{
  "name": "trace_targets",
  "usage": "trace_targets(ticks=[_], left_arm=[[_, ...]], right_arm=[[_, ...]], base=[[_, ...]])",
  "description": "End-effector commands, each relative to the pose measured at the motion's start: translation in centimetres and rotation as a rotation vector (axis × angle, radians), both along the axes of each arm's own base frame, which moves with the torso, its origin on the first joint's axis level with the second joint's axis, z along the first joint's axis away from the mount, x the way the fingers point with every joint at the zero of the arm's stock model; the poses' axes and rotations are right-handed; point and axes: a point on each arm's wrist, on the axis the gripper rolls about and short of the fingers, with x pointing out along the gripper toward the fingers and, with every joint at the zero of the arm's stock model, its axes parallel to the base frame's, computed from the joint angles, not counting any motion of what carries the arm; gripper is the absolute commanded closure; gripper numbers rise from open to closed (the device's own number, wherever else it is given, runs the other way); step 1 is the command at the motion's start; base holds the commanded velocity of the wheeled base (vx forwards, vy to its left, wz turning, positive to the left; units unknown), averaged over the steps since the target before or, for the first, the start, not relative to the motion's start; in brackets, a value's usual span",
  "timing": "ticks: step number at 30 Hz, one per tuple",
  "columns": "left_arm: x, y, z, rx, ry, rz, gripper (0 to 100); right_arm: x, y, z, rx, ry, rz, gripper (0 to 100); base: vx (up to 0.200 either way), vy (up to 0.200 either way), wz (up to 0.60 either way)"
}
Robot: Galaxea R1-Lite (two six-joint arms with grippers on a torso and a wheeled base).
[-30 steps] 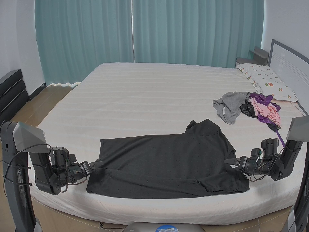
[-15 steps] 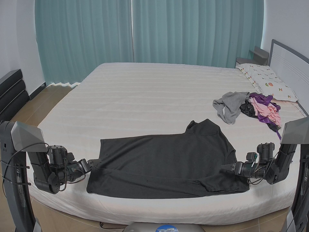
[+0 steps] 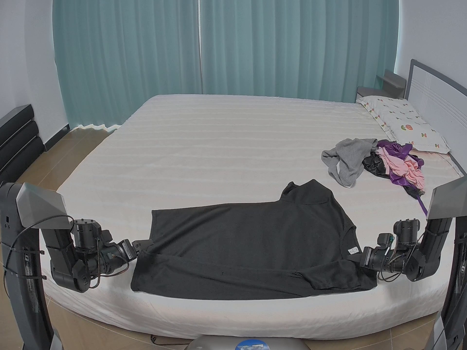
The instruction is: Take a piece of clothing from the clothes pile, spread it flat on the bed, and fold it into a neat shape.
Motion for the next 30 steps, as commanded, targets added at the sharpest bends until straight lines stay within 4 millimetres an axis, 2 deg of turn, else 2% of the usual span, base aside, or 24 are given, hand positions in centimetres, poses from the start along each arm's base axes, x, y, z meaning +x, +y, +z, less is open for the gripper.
trace_targets(ticks=[1,10,26,30], left_arm=[[-0.1,0.0,0.6,0.0,-0.012,0.0,0],[-0.6,-0.4,1.9,-0.021,-0.024,0.002,0],[-0.5,-2.1,1.7,-0.021,-0.025,-0.053,0],[-1.6,-2.3,1.5,-0.02,0.008,-0.06,0]], right_arm=[[-0.4,-0.2,0.2,0.001,-0.003,-0.007,100],[-0.9,-0.2,0.6,0.007,-0.052,-0.013,100],[-1.4,0.1,0.7,0.008,-0.056,-0.005,100],[-1.4,0.0,0.6,0.008,-0.053,-0.008,100]], base=[[0.0,0.0,0.0],[0.0,0.0,0.0],[0.0,0.0,0.0],[0.0,0.0,0.0]])
